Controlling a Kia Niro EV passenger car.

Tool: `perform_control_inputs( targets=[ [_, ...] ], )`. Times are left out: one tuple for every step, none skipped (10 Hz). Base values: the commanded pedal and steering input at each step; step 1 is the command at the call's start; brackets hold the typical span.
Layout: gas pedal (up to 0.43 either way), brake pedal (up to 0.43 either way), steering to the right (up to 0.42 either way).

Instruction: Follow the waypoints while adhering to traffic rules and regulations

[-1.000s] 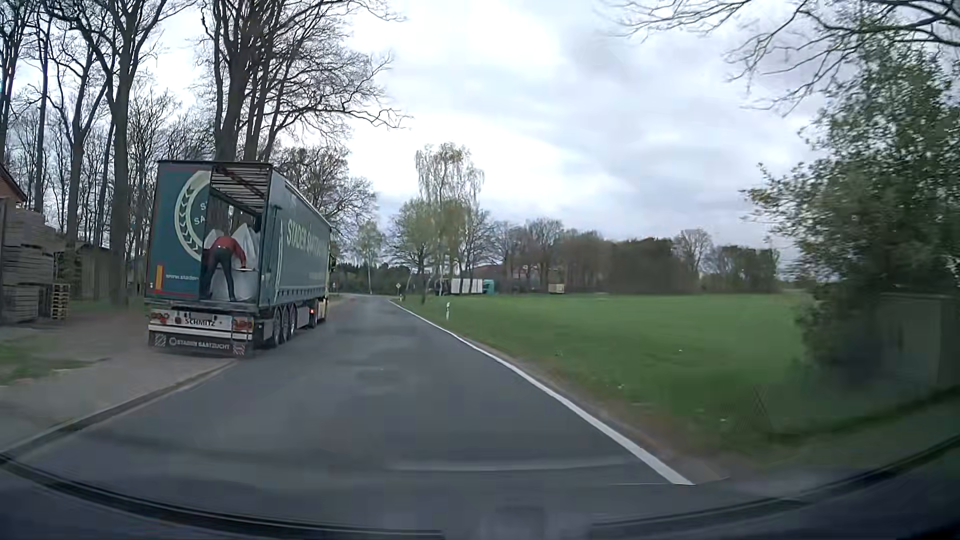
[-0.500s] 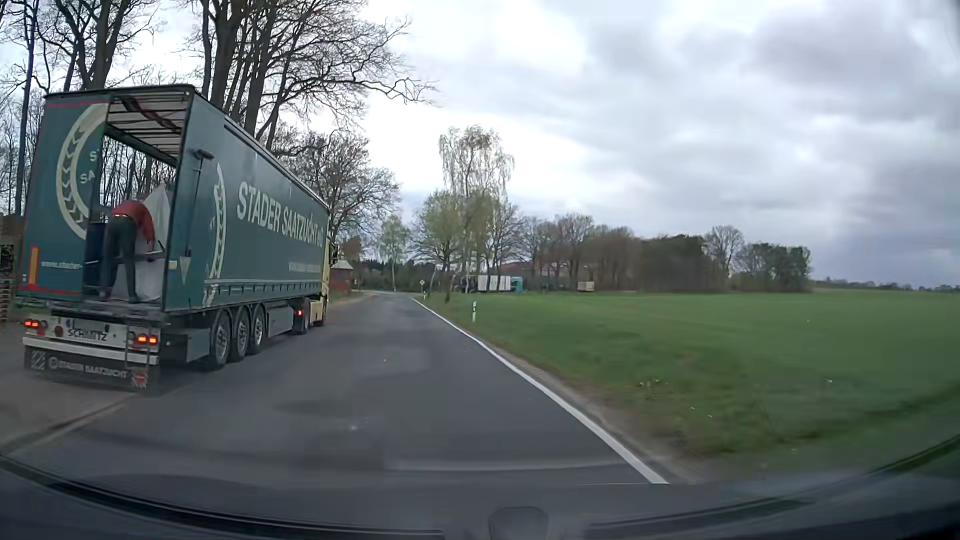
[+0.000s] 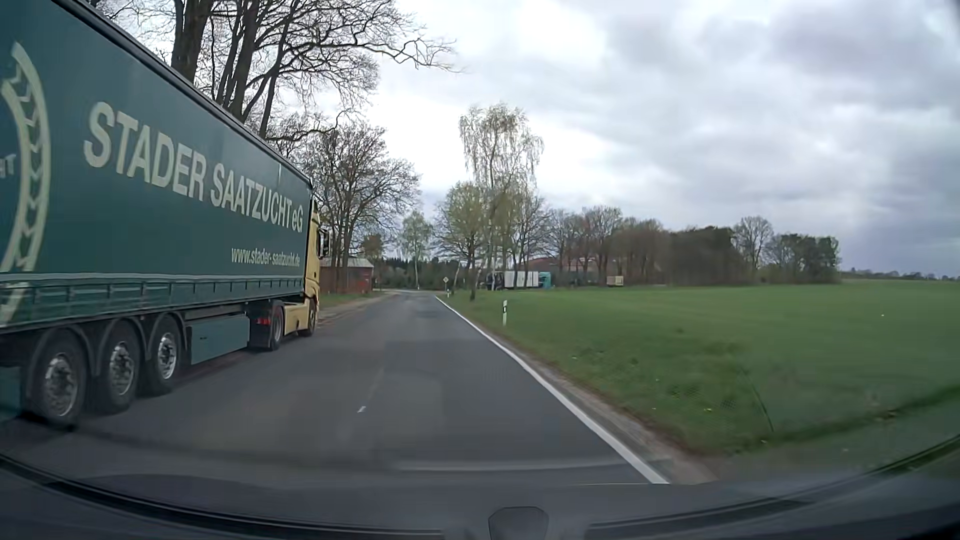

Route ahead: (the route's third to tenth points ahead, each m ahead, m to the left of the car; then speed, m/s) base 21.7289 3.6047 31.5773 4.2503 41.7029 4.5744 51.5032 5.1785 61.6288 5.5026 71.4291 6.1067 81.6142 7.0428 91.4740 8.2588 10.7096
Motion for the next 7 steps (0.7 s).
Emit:
perform_control_inputs(
  targets=[
    [0.079, 0.000, -0.031],
    [0.079, 0.000, -0.026],
    [0.079, 0.000, -0.024],
    [0.079, 0.000, -0.023],
    [0.079, 0.000, -0.023],
    [0.087, 0.000, -0.023],
    [0.087, 0.000, -0.023]
  ],
)
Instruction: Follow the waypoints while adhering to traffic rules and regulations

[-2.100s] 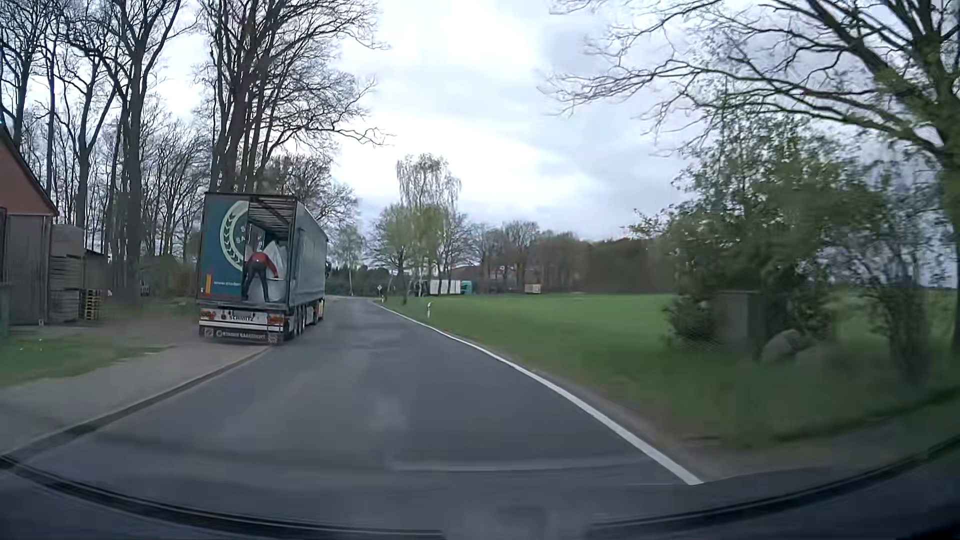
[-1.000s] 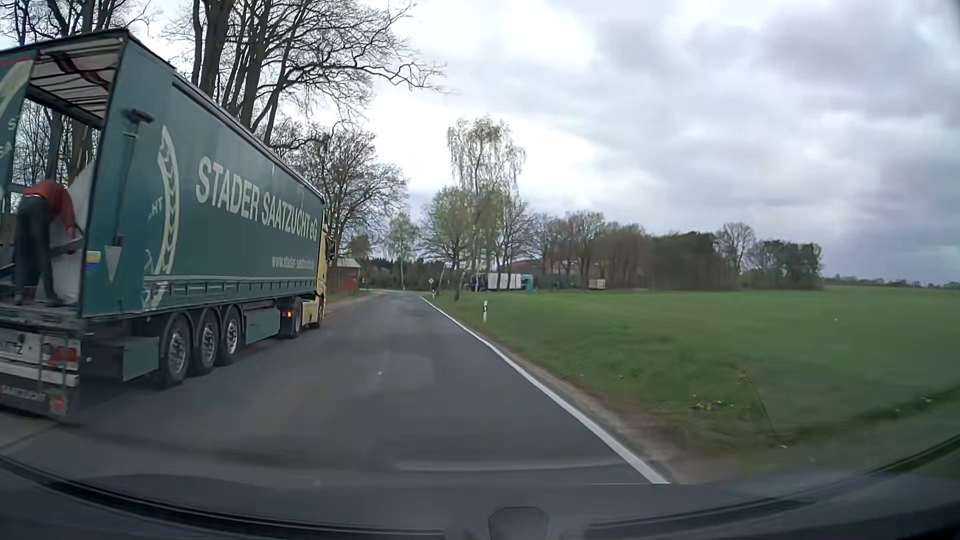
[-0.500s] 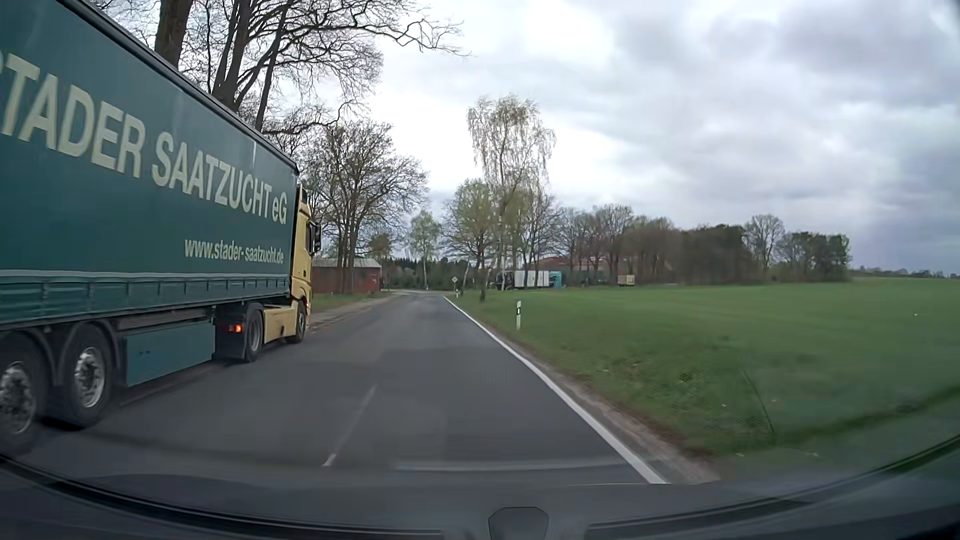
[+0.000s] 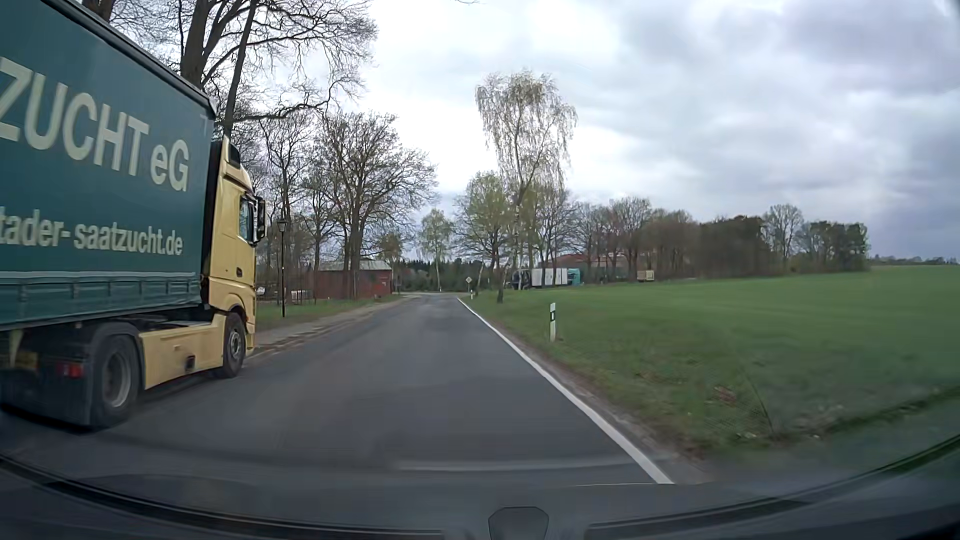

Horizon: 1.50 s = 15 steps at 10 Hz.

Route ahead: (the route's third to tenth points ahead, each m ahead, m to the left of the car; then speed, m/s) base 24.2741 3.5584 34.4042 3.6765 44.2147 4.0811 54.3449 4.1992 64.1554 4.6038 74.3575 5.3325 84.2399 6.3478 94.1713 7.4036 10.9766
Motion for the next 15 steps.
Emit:
perform_control_inputs(
  targets=[
    [0.087, 0.000, -0.023],
    [0.098, 0.000, -0.021],
    [0.098, 0.000, -0.021],
    [0.098, 0.000, -0.019],
    [0.098, 0.000, -0.019],
    [0.098, 0.000, -0.019],
    [0.087, 0.000, -0.017],
    [0.087, 0.000, -0.015],
    [0.098, 0.000, -0.011],
    [0.098, 0.000, -0.008],
    [0.098, 0.000, -0.007],
    [0.098, 0.000, -0.006],
    [0.098, 0.000, -0.004],
    [0.098, 0.000, -0.005],
    [0.098, 0.000, -0.005]
  ],
)
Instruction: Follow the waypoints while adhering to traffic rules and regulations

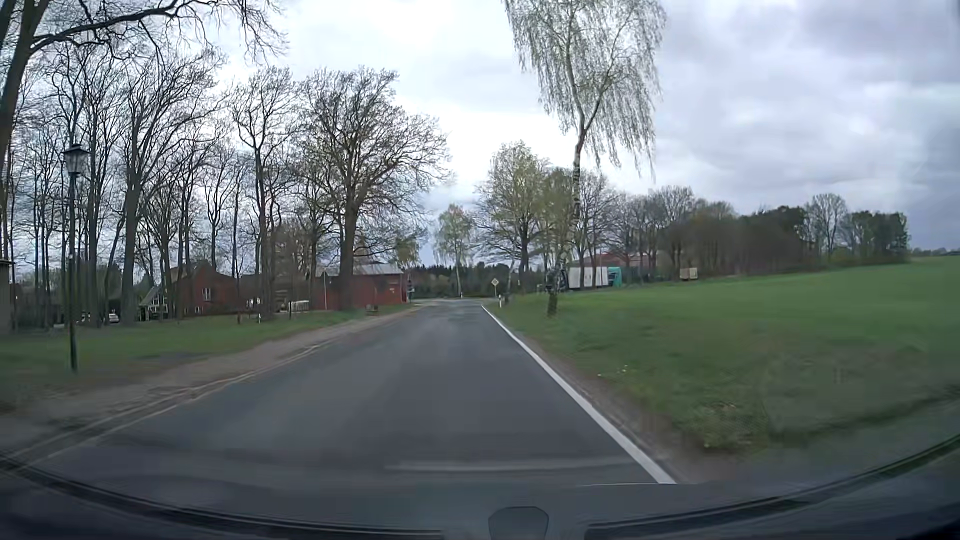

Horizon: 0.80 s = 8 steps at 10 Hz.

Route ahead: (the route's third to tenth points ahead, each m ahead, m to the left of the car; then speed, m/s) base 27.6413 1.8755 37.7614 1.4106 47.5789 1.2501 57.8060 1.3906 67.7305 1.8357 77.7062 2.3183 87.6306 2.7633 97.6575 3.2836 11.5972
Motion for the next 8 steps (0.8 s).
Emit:
perform_control_inputs(
  targets=[
    [0.098, 0.000, -0.005],
    [0.098, 0.000, -0.005],
    [0.098, 0.000, -0.006],
    [0.098, 0.000, -0.006],
    [0.098, 0.000, -0.006],
    [0.098, 0.000, -0.006],
    [0.098, 0.000, -0.006],
    [0.098, 0.000, -0.006]
  ],
)
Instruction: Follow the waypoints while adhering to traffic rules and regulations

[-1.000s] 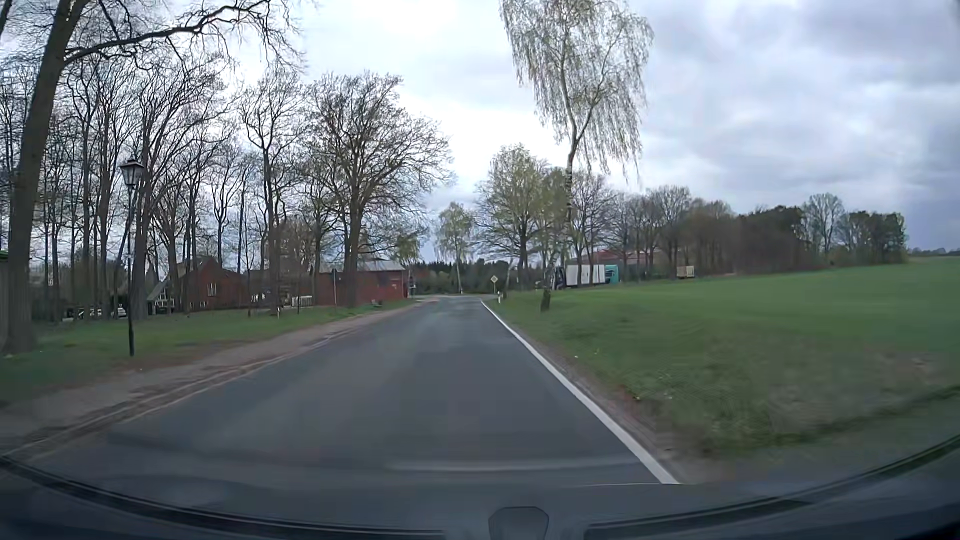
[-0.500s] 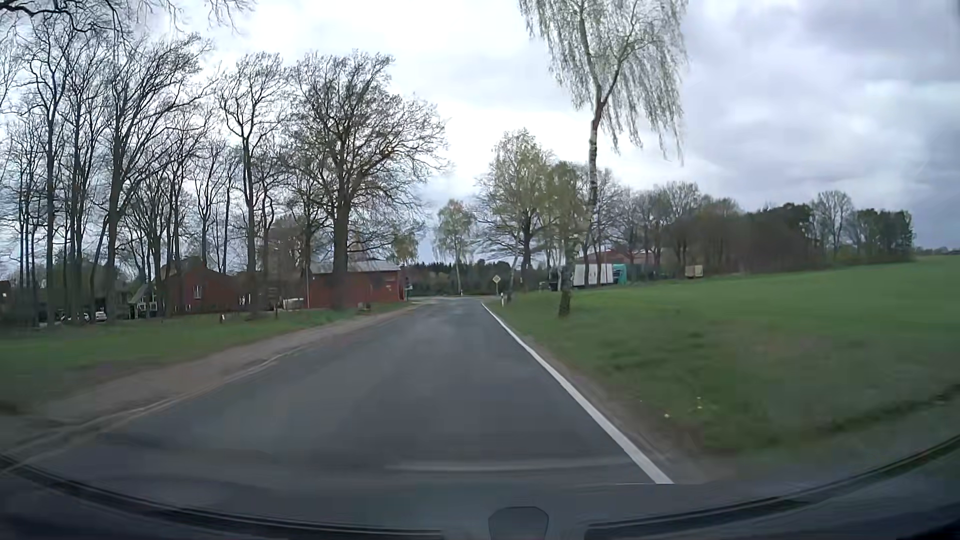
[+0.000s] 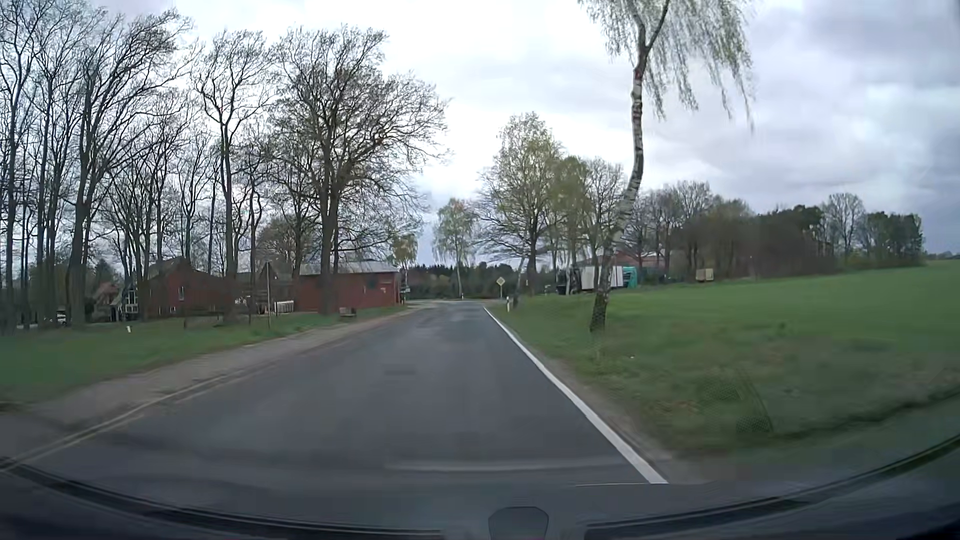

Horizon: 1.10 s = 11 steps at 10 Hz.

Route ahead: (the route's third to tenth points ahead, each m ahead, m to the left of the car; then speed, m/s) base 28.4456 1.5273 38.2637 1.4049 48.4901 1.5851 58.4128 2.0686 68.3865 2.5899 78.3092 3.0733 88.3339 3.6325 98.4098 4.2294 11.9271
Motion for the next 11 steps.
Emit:
perform_control_inputs(
  targets=[
    [0.098, 0.000, -0.006],
    [0.098, 0.000, -0.006],
    [0.098, 0.000, -0.006],
    [0.098, 0.000, -0.006],
    [0.098, 0.000, -0.005],
    [0.098, 0.000, -0.005],
    [0.098, 0.000, -0.004],
    [0.098, 0.000, -0.003],
    [0.098, 0.000, -0.003],
    [0.098, 0.000, -0.003],
    [0.087, 0.000, -0.003]
  ],
)
